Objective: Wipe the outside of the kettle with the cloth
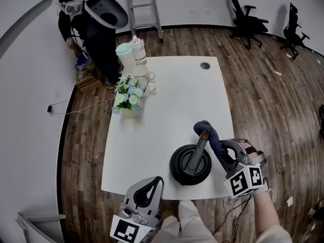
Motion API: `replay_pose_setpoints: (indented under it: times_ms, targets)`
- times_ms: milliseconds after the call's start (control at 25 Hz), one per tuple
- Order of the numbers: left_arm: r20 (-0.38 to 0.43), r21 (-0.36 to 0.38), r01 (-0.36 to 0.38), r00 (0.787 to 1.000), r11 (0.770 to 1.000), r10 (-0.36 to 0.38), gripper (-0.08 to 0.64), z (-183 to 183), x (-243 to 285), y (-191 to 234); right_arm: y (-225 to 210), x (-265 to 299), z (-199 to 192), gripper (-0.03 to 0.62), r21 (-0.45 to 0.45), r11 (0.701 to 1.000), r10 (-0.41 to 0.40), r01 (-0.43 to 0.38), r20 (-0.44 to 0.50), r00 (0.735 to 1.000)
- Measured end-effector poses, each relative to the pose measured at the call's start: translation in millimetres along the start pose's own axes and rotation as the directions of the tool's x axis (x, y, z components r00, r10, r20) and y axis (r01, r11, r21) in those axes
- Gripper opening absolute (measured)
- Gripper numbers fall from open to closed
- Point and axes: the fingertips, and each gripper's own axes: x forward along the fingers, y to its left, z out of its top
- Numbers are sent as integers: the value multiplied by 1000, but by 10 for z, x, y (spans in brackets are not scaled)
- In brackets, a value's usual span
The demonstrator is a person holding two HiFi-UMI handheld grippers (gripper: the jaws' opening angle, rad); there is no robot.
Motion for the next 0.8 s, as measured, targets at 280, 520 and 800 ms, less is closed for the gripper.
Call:
replay_pose_setpoints:
  times_ms: [280, 520, 800]
  targets:
    - [-22, 1, -5, 1000, 1000, 5, 6, -107, -72, -19, 436, -42, -207, 64, -30, 999, 35, -38, -91, 995]
    - [-4, -13, 25, 1000, 1000, -25, 6, -52, -138, -129, 307, -513, -18, 63, 2, 997, -78, 79, -159, 984]
    - [52, 45, 69, 996, 997, -72, 6, 64, -273, -331, 174, -1286, 696, 63, 239, 932, -260, 272, -83, 962]
